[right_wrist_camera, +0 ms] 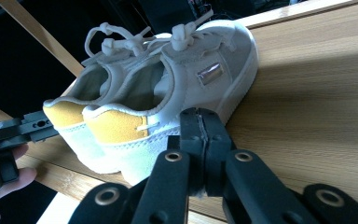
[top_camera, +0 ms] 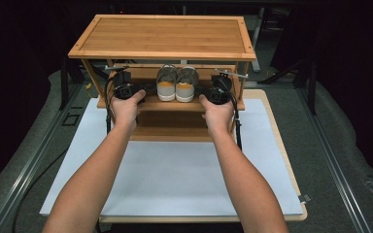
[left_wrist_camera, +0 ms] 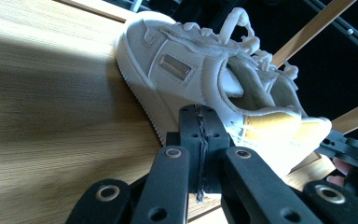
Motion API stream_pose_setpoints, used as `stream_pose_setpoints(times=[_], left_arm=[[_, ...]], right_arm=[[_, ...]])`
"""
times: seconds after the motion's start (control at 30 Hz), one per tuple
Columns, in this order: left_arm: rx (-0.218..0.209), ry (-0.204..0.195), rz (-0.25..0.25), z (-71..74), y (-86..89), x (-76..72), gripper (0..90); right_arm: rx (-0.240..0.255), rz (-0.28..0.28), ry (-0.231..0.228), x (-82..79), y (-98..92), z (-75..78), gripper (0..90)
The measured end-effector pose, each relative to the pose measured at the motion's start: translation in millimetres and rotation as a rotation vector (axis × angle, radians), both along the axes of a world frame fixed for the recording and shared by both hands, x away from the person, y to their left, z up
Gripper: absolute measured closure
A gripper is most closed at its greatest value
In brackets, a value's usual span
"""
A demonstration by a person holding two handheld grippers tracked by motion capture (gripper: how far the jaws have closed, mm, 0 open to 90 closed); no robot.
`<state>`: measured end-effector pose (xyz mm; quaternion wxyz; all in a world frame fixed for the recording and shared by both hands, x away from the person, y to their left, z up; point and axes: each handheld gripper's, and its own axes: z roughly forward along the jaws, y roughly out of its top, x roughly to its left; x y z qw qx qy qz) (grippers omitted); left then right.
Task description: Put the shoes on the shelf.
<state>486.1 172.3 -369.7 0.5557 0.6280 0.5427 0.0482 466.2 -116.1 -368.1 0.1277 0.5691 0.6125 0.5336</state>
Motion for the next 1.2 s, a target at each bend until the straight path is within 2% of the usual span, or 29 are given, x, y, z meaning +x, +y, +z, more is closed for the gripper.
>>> stream_pose_setpoints(times=[0.03,0.1,0.13,0.27,0.57,0.67,0.73,0.77,0.8,0.93,1.1,1.2], left_arm=[[0.023,-0.001,-0.020,0.0,1.8,-0.7,89.5],[0.036,0.000,-0.029,0.5,2.7,-2.5,87.7],[0.021,-0.002,-0.024,0.7,2.8,-3.5,86.9],[0.012,-0.011,0.003,2.9,6.1,-9.3,86.8],[0.015,-0.042,-0.012,9.6,16.3,-28.9,83.7],[0.002,-0.057,-0.038,11.3,16.6,-41.8,82.9],[0.024,-0.065,-0.065,13.3,14.0,-49.0,81.6],[0.024,-0.065,-0.065,13.3,14.0,-49.0,81.4],[0.031,-0.085,-0.077,14.9,11.6,-56.4,81.4],[0.035,-0.098,-0.107,14.7,10.1,-65.2,80.9],[0.045,-0.105,-0.150,6.7,11.7,-78.2,80.3],[0.055,-0.106,-0.172,-5.5,16.7,-88.4,80.3]], right_arm=[[-0.002,-0.003,-0.003,-0.3,0.2,-0.1,86.9],[-0.007,-0.007,-0.007,-1.1,0.4,0.1,85.8],[-0.005,-0.005,-0.009,-1.7,0.2,0.4,85.2],[-0.009,0.008,-0.019,-7.1,-0.1,2.2,84.9],[-0.031,0.010,-0.042,-26.7,-4.9,8.3,83.8],[-0.036,0.019,-0.050,-38.0,-11.3,11.1,83.7],[-0.035,0.028,-0.059,-44.0,-13.6,11.6,83.2],[-0.035,0.028,-0.059,-44.0,-13.6,11.6,83.2],[-0.020,0.049,-0.062,-49.7,-16.0,11.2,82.5],[-0.001,0.065,-0.065,-58.5,-18.5,10.9,81.4],[-0.009,0.102,-0.079,-77.6,-23.7,9.2,80.1],[-0.020,0.119,-0.090,-88.1,-26.4,3.6,79.9]])
